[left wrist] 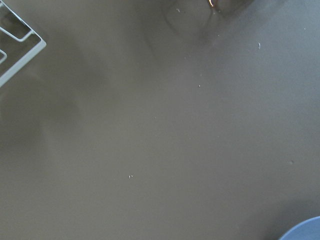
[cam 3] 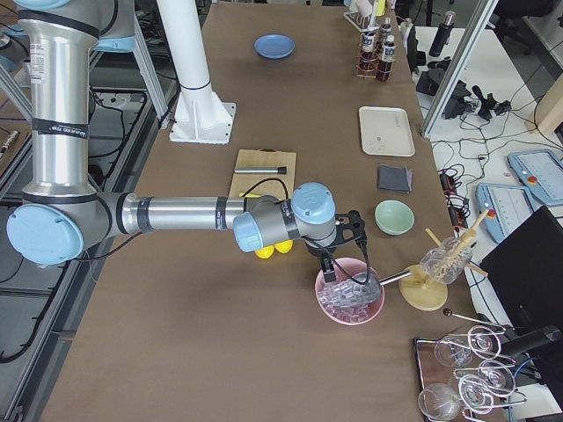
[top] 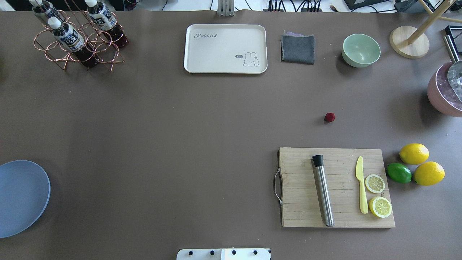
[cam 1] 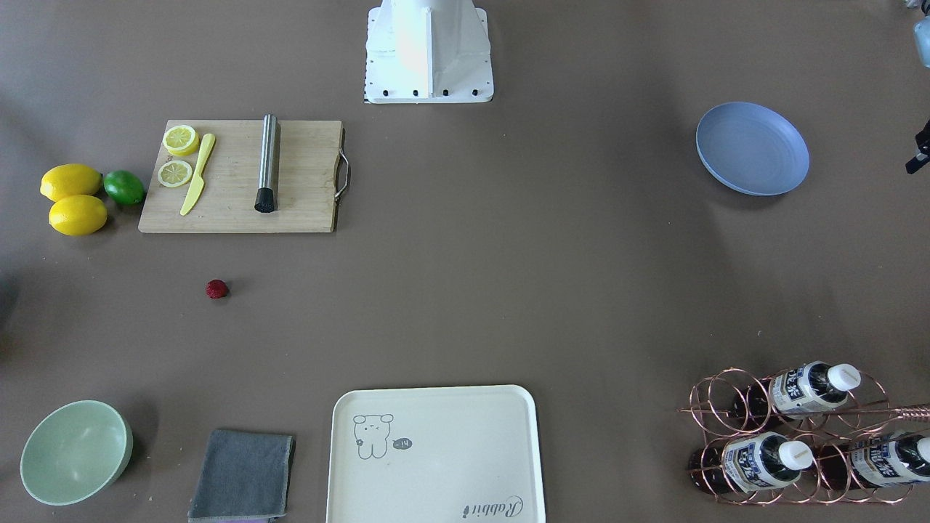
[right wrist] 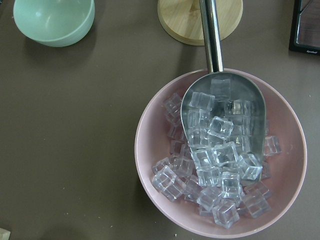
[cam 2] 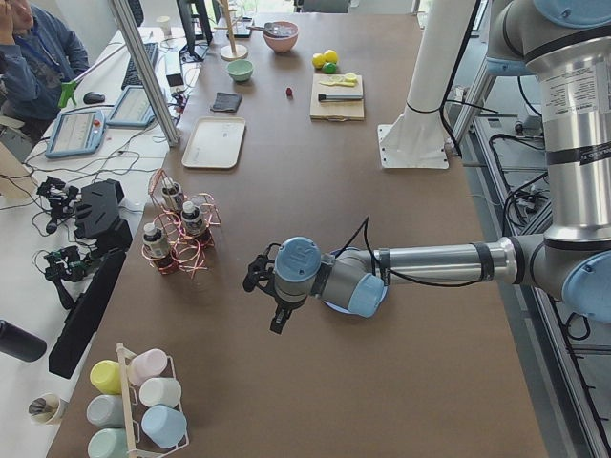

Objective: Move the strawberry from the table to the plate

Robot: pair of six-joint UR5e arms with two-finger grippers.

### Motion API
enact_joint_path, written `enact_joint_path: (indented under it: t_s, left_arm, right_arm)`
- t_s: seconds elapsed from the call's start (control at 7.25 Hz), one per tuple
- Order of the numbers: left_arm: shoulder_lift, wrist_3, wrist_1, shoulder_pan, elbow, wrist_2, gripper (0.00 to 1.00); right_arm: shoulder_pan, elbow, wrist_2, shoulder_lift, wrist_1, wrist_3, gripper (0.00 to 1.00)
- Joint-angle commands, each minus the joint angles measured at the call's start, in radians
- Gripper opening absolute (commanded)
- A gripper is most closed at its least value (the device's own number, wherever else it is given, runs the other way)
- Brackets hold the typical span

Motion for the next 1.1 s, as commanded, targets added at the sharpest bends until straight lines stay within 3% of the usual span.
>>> enact_joint_path:
  t_s: [0.0,0.28,0.41,0.97]
  left_arm:
    - [0.114,-0.157,-0.216,0.095,0.024,-0.006,0.98]
    - [0.123,-0.399,-0.596,0.213,0.209,-0.003,0.98]
    - [0.123,-0.531,-0.737,0.274,0.251,0.000,0.98]
    - [0.123,-0.640,-0.820,0.372,0.270,0.006,0.97]
  right_arm:
    - [-0.018,-0.003,0.002,-0.048,0.087,0.024,1.00]
    - [-0.024,-0.004,0.002,-0.071,0.124,0.024,1.00]
    - [-0.025,-0.004,-0.001,-0.072,0.124,0.021,1.00]
    - [-0.025,-0.004,-0.007,-0.074,0.124,0.021,1.00]
